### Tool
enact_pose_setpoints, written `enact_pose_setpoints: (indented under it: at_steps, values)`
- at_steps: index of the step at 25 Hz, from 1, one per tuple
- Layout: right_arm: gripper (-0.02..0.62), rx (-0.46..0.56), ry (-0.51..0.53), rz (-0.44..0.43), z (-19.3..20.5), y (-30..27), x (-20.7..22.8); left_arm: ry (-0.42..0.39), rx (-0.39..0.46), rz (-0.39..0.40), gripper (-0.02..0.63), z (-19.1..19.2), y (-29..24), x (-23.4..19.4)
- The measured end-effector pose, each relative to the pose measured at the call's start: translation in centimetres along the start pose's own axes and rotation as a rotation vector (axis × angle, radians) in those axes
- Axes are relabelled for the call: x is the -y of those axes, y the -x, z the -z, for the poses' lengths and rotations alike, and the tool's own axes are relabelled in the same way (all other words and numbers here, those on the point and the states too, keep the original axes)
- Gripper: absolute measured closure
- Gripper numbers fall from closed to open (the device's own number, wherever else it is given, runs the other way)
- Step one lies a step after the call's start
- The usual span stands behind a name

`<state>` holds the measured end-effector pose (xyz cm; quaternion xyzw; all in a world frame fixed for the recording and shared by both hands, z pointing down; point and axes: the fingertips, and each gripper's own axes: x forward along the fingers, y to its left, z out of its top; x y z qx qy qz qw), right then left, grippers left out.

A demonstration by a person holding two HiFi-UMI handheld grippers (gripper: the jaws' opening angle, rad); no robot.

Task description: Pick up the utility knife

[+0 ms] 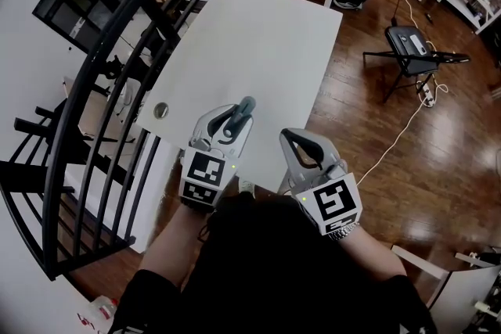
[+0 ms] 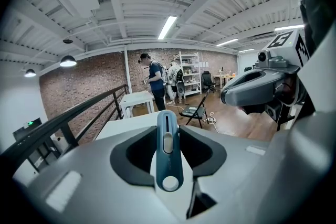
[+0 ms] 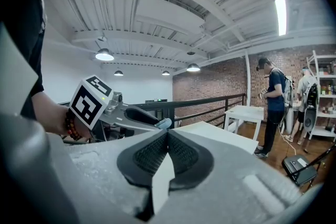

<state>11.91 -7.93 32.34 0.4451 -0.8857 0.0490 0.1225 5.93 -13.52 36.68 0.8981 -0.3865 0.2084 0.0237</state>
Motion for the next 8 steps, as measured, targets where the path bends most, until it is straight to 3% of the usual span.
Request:
enact_pose_setpoints:
  at_steps: [8]
  values:
    - [0.603, 0.002, 0.009, -0.003, -0.28, 0.13, -0.5, -0.003, -0.002, -0.007, 0.453, 0.14, 0.69, 0.02]
